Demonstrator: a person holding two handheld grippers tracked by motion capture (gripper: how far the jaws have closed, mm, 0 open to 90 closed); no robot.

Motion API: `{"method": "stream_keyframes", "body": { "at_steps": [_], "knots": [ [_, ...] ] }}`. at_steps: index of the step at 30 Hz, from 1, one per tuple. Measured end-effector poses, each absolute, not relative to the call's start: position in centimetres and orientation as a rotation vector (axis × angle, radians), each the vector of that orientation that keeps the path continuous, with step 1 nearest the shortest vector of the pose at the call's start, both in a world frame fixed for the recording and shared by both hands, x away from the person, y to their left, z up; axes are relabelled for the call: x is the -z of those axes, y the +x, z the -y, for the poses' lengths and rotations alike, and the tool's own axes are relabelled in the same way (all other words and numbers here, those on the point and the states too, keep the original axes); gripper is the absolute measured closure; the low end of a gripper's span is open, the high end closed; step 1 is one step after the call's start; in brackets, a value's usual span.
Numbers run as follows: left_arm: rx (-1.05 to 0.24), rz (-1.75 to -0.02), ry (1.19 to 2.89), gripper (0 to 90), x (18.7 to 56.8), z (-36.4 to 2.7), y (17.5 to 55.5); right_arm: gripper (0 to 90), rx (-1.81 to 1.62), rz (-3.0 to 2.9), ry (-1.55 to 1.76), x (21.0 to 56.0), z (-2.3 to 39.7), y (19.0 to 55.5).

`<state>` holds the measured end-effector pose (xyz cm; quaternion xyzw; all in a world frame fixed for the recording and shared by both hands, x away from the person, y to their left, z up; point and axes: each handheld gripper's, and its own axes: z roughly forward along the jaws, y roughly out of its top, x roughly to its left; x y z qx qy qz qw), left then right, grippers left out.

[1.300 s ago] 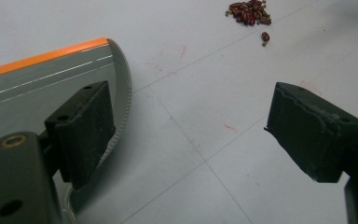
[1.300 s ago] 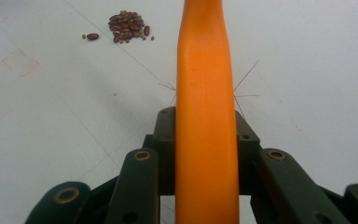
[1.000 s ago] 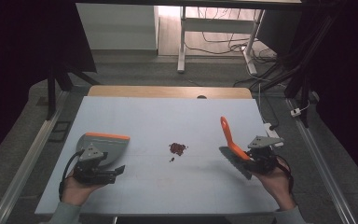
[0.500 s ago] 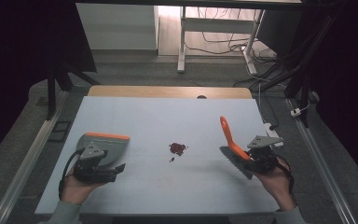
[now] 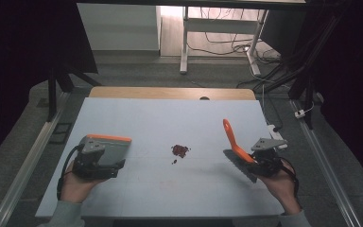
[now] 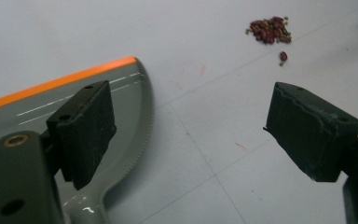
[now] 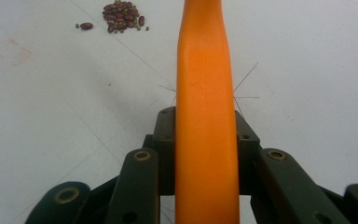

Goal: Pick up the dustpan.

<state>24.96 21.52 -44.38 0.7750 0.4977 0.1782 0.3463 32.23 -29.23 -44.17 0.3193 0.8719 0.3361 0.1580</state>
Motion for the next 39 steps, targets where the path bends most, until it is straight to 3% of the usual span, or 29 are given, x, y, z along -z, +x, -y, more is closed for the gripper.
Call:
{"method": "stream_keyframes", "body": {
  "at_steps": [16,39],
  "knots": [
    [-0.481,-1.485,1.962,16.9,44.8,-26.0,24.3,70.8,-0.929,-2.491,0.936,44.6,29.4,32.4],
    [-0.248,-1.655,2.02,15.3,48.3,-28.5,24.5,70.8,-0.902,-2.503,0.93,45.1,29.3,32.5]
  ]
}}
